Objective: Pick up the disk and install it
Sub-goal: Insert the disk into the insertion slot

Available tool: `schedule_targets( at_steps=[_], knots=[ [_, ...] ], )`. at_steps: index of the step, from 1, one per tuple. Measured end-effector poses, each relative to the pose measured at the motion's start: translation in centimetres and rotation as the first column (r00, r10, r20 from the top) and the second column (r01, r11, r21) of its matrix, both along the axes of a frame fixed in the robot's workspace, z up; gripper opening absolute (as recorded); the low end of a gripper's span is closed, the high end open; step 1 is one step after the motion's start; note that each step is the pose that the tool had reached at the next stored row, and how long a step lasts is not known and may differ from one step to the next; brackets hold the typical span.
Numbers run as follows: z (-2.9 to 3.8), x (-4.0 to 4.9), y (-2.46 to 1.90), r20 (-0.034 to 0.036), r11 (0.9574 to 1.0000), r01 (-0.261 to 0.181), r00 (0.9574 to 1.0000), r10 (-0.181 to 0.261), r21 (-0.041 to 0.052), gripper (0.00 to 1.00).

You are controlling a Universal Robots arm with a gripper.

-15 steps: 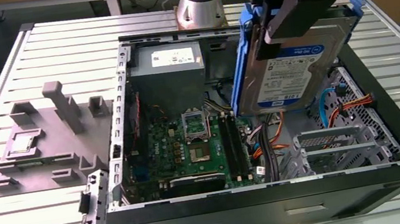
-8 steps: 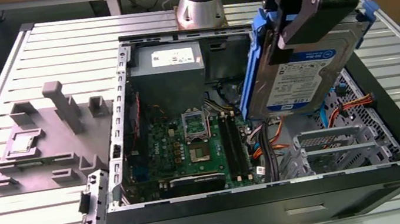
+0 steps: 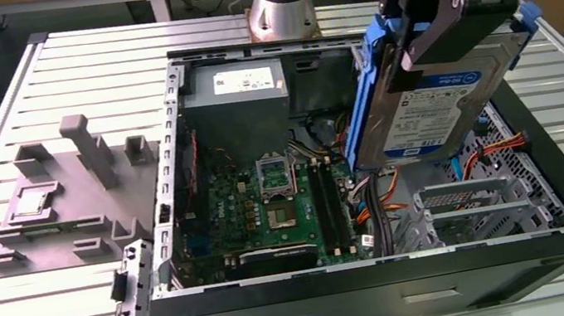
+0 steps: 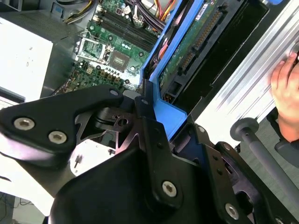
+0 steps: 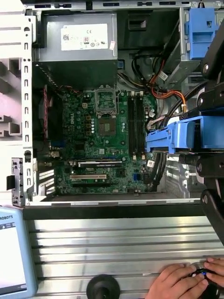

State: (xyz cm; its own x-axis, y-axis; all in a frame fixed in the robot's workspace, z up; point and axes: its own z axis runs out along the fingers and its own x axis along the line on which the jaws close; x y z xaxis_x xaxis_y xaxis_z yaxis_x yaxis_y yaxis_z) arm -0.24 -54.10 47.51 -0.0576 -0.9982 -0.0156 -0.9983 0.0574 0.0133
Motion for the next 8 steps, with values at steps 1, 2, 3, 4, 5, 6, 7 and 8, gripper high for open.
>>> schedule_targets(
  at_steps=[1,2,3,4,5,6,7,8],
  knots=[
    [-0.15,0.70,-0.34,0.0001,1.0000,0.000,1.0000,0.000,-0.0003,0.37],
    [-0.17,0.84,-0.41,0.0001,1.0000,0.000,1.0000,0.000,-0.0005,0.37],
    [-0.19,0.98,-0.47,0.0001,1.0000,0.000,1.0000,0.000,-0.0007,0.37],
    [-0.23,1.12,-0.51,0.0001,1.0000,0.001,1.0000,-0.001,-0.0007,0.37],
    [-0.26,1.26,-0.53,0.0001,1.0000,0.000,1.0000,0.000,-0.0010,0.37],
    [-0.28,1.39,-0.54,0.0001,1.0000,0.001,1.0000,-0.001,-0.0013,0.37],
    [-0.32,1.52,-0.55,0.0001,1.0000,0.000,1.0000,0.000,-0.0013,0.37],
    [-0.35,1.64,-0.56,0.0001,1.0000,0.000,1.0000,0.000,-0.0012,0.37]
  ],
)
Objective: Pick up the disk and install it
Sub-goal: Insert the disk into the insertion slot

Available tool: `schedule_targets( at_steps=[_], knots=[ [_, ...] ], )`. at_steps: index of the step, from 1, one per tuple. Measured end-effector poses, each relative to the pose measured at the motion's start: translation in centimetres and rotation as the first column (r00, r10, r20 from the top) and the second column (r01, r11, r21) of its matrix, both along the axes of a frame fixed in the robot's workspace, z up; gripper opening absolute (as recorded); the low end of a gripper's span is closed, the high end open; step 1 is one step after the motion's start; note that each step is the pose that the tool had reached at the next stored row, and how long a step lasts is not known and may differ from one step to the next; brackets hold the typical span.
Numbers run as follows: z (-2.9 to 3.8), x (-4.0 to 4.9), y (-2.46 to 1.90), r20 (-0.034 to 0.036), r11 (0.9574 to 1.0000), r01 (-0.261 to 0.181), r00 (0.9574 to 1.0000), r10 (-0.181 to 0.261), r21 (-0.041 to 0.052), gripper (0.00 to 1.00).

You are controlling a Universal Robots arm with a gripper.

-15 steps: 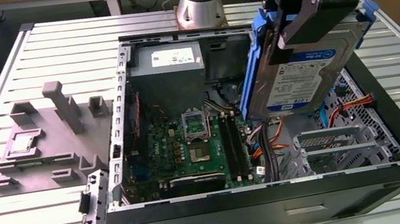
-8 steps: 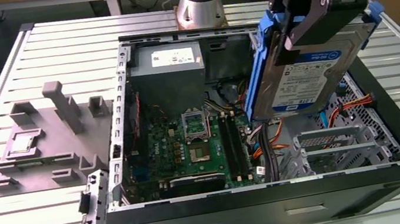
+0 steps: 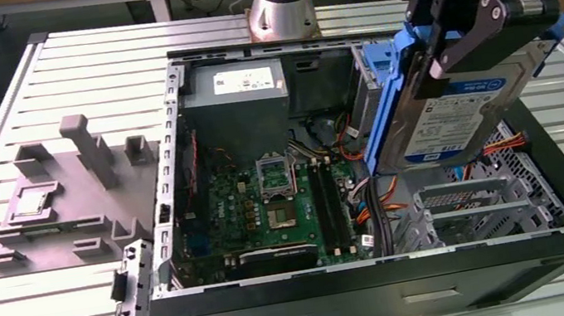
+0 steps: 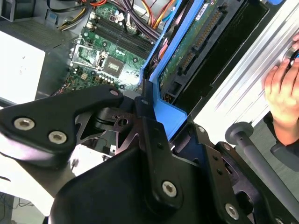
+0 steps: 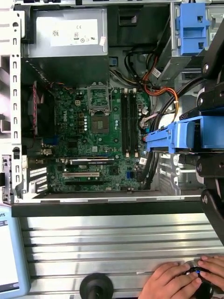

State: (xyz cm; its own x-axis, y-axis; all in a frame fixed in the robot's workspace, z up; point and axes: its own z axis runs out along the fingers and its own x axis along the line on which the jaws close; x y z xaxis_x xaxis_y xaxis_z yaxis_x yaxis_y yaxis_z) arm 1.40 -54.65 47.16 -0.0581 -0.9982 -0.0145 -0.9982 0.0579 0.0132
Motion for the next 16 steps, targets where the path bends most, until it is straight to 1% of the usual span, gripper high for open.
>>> schedule_targets(
  at_steps=[2,9,11,13,16],
  knots=[
    [-0.03,0.16,0.00,0.0000,1.0000,0.000,1.0000,0.000,-0.0001,0.37],
    [-0.10,0.26,0.00,0.0001,1.0000,0.000,1.0000,0.000,-0.0004,0.37],
    [-0.18,0.36,0.00,0.0000,1.0000,-0.007,1.0000,0.007,-0.0005,0.37],
    [-0.25,0.50,0.00,0.0000,0.9998,-0.018,0.9998,0.018,-0.0005,0.37],
    [-0.31,0.87,-0.01,0.0000,0.9998,-0.019,0.9998,0.019,-0.0011,0.37]
  ],
)
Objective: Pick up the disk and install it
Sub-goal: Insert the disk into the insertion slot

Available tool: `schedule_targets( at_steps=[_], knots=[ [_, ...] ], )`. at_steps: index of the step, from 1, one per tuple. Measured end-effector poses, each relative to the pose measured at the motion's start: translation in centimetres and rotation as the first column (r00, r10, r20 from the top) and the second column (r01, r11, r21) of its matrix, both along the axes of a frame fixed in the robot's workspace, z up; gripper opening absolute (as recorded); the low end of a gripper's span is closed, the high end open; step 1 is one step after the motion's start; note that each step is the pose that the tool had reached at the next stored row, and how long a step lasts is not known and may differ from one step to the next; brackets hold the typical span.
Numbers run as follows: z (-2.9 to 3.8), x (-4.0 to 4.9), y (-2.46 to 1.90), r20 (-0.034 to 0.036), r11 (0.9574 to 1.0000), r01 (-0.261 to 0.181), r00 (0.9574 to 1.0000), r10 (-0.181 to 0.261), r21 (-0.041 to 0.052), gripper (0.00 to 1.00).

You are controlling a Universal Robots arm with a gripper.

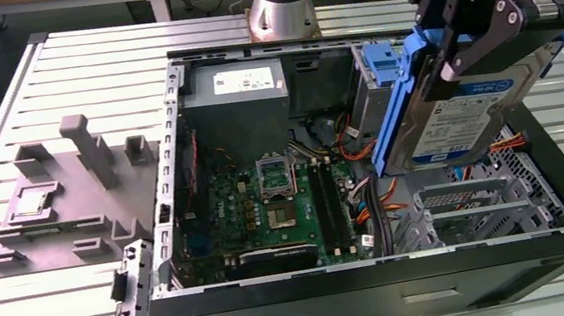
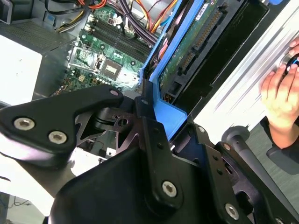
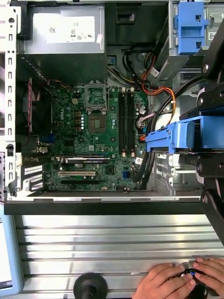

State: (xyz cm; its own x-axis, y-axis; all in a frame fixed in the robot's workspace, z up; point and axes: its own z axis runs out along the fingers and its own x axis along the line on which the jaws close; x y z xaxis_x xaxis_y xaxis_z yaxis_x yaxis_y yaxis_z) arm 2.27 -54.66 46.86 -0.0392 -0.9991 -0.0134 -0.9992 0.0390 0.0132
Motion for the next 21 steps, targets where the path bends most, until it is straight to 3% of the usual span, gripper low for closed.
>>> schedule_targets(
  at_steps=[21],
  knots=[
    [-0.90,2.63,0.00,0.0000,0.9998,0.018,0.9998,-0.018,-0.0041,0.37]
  ],
)
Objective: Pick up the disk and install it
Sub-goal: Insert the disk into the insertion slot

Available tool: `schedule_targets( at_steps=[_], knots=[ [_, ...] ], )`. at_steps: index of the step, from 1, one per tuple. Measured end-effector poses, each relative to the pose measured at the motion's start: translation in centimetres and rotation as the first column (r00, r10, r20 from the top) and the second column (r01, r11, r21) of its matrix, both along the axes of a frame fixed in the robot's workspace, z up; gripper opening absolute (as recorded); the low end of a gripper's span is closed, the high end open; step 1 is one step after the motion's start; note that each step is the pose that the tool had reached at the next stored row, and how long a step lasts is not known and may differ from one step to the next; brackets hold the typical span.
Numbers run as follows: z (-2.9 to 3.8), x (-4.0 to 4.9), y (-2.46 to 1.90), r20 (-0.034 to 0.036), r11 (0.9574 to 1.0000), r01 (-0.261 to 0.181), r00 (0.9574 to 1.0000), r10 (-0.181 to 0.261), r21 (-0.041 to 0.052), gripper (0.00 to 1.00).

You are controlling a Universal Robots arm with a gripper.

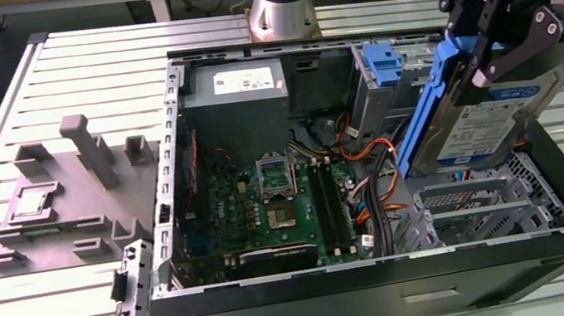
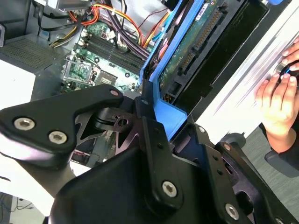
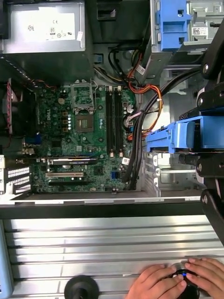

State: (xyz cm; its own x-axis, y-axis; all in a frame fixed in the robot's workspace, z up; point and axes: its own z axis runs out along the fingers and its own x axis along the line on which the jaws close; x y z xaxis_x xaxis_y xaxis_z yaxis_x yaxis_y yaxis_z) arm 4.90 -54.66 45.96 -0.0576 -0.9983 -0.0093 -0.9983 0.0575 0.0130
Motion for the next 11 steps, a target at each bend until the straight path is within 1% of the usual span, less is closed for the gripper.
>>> schedule_targets(
  at_steps=[11],
  knots=[
    [-0.45,0.93,0.00,0.0000,1.0000,0.000,1.0000,0.000,-0.0005,0.37]
  ],
)
